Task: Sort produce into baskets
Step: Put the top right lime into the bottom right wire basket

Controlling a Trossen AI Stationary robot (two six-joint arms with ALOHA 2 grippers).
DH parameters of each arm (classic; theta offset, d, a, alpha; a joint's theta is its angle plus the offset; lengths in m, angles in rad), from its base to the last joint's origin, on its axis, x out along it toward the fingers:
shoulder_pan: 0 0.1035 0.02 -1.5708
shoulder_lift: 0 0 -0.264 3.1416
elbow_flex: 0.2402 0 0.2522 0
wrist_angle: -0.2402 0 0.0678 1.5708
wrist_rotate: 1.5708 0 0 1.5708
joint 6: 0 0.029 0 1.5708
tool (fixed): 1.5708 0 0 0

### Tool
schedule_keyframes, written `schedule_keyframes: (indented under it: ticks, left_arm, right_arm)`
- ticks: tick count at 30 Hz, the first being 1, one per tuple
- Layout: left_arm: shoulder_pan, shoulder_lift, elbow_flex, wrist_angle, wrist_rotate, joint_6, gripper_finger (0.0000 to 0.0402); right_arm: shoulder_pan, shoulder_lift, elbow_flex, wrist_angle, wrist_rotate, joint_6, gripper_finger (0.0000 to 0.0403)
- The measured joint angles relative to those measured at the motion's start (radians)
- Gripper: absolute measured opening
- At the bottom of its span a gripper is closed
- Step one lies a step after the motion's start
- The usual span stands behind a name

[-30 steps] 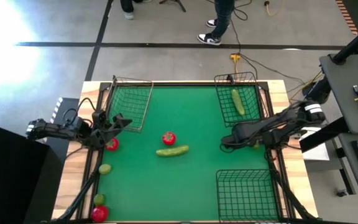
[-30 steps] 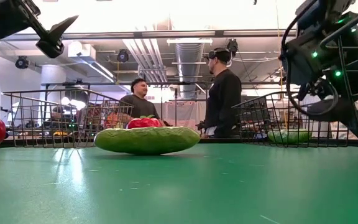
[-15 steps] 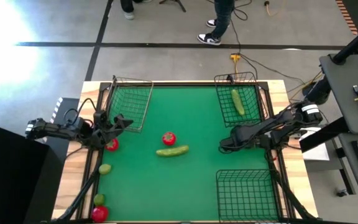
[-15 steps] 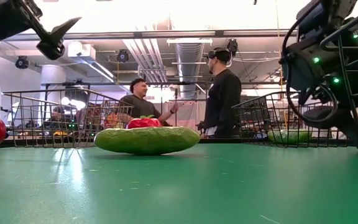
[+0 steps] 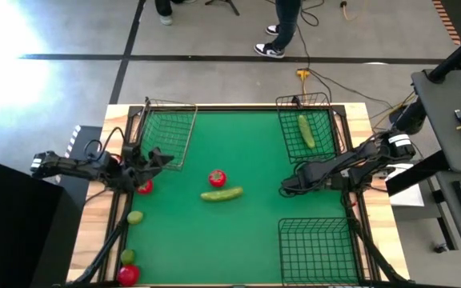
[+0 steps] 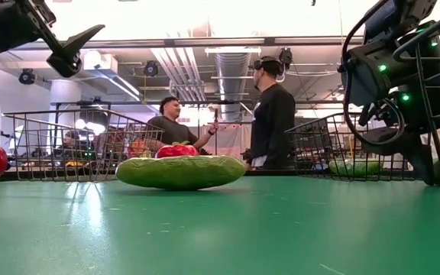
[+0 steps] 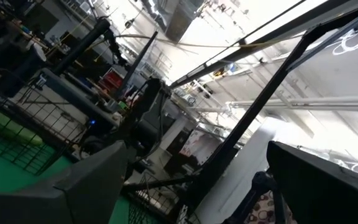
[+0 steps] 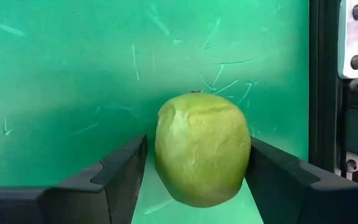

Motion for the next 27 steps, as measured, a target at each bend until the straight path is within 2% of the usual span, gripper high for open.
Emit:
schedule_keyframes:
  ticks: [6, 13, 20, 27]
  left_arm:
    - [0.000, -0.001, 0.000, 0.112, 0.001, 0.024, 0.0366]
    - [0.000, -0.001, 0.000, 0.118, 0.006, 0.037, 0.0366]
    - [0.000, -0.001, 0.000, 0.118, 0.030, 0.034, 0.0366]
    - [0.000, 0.004, 0.000, 0.115, 0.034, 0.027, 0.0366]
  right_arm:
    - [0.000, 0.000, -0.003, 0.013, 0.004, 0.004, 0.0222]
    - [0.000, 0.000, -0.006, 0.032, 0.008, -0.003, 0.0187]
    - [0.000, 0.000, 0.011, 0.052, 0.007, -0.034, 0.0193]
    - [0.000, 0.002, 0.131, 0.063, -0.002, -0.134, 0.0187]
